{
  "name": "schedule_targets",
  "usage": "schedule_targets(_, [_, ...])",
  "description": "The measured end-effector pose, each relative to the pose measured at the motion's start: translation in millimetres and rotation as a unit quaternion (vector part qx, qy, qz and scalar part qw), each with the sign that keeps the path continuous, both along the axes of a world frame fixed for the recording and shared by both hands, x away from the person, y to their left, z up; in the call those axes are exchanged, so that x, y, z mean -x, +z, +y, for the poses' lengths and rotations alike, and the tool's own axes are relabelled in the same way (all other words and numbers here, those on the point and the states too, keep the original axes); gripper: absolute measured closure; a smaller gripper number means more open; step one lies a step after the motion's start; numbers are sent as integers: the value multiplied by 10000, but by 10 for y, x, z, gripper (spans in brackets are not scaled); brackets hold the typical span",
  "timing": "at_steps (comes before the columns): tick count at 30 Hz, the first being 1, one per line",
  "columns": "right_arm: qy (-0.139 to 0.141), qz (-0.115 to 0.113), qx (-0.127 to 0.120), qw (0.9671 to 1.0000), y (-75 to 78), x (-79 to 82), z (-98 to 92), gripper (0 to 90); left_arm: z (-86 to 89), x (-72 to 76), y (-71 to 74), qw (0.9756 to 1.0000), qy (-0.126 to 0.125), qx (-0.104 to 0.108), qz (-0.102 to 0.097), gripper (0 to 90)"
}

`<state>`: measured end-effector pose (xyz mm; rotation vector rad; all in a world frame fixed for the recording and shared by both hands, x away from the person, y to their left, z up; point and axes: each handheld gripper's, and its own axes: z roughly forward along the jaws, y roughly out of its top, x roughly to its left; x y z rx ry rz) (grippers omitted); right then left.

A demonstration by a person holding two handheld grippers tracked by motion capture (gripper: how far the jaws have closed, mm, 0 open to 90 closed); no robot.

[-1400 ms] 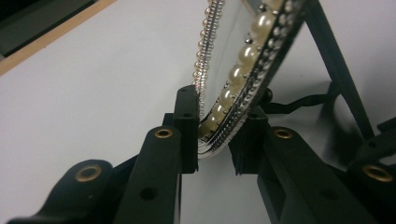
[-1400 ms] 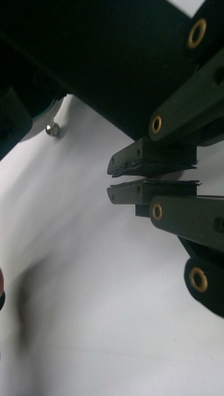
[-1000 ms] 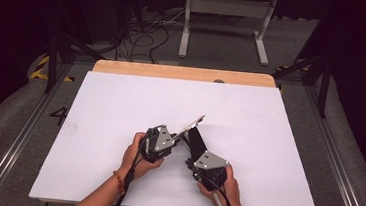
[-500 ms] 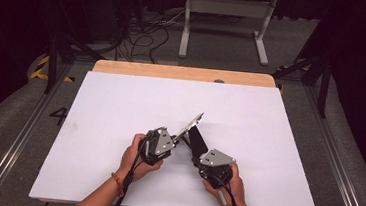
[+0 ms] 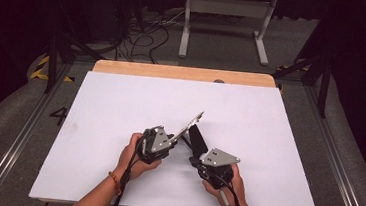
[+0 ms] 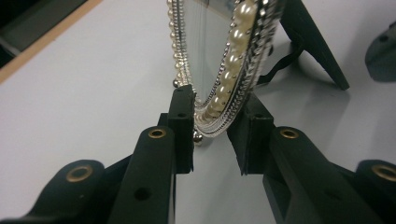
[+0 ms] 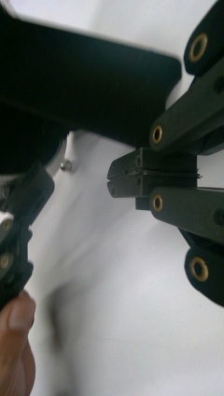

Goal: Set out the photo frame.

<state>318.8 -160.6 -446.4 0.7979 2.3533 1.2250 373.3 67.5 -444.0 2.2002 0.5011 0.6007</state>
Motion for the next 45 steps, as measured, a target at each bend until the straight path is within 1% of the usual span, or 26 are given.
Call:
schedule_targets(2, [39,27,33,10000,-38,0,54,900,-11,-3,-17,10000,-23,30,51,720])
schedule_targets(3, [42,22,56,10000,-55,0,73,900,-22,-12,-28,10000,-25,-9,50,710])
schedule_targets(4, [35,11,103,9999,-80,-3,97,900,-37,-22,-44,10000,-18,-59,40,685])
schedule_targets(5, [35,11,103,9999,-80,-3,97,900,-37,-22,-44,10000,-18,-59,40,649])
schedule_targets(6, [19,-10,155,9999,-104,-9,115,900,-56,-46,-75,9999,52,-123,46,649])
schedule_targets(7, [-36,-8,185,9998,-142,-16,130,900,-60,-64,-96,9998,114,-139,72,640])
schedule_targets(8, [-96,3,239,9997,-161,-22,139,900,-57,-83,-112,9998,147,-92,109,639])
schedule_targets(10, [-117,-70,281,9995,-151,-15,147,900,-46,-103,-125,9997,196,-36,135,660])
schedule_targets(11, [-187,-82,309,9993,-152,-20,144,900,-36,-109,-126,9997,178,-16,143,671])
schedule_targets(12, [-214,-45,314,9993,-160,-25,139,898,-40,-102,-127,9998,157,-31,129,688])
schedule_targets(13, [-224,-50,310,9993,-159,-28,135,897,-48,-89,-123,9999,74,-120,73,721])
schedule_targets(14, [-262,-62,339,9991,-159,-27,138,897,-67,-66,-124,9998,94,-196,-29,766])
schedule_targets(15, [-306,-62,371,9988,-162,-27,140,897,-67,-66,-124,9998,94,-196,-29,775])
schedule_targets(16, [-329,-69,398,9986,-162,-27,140,899,-84,-55,-120,9995,97,-285,-113,779])
schedule_targets(20, [-418,-52,446,9981,-163,-37,127,900,-82,-53,-119,9993,112,-329,-142,782])
schedule_targets(23, [-435,-23,448,9980,-162,-49,109,900,-90,-41,-118,9990,96,-402,-188,784])
schedule_targets(27, [-472,-25,489,9977,-163,-45,113,900,-99,-2,-108,9979,36,-578,-307,785])
schedule_targets(31, [-525,11,498,9974,-158,-43,97,900,-101,26,-102,9973,-2,-651,-346,779])
schedule_targets(32, [-608,-17,542,9967,-154,-45,82,900,-109,38,-99,9968,-4,-703,-390,777])
schedule_targets(33, [-622,-7,535,9966,-152,-50,73,900,-125,66,-94,9958,-6,-788,-461,778])
schedule_targets(35, [-695,9,546,9961,-147,-61,47,900,-133,80,-92,9956,-18,-802,-481,774])
schedule_targets(36, [-702,6,540,9961,-146,-65,38,900,-144,107,-89,9948,-29,-860,-542,774])
schedule_targets(37, [-714,17,535,9960,-145,-68,29,900,-144,107,-89,9948,-29,-860,-542,775])
schedule_targets(39, [-743,29,539,9958,-142,-76,15,900,-143,129,-80,9946,-114,-858,-566,770])
schedule_targets(43, [-726,50,521,9960,-142,-92,-16,900,-148,147,-82,9947,-112,-855,-555,765])
schedule_targets(45, [-766,47,539,9956,-136,-96,-26,900,-155,165,-79,9949,-133,-831,-548,759])
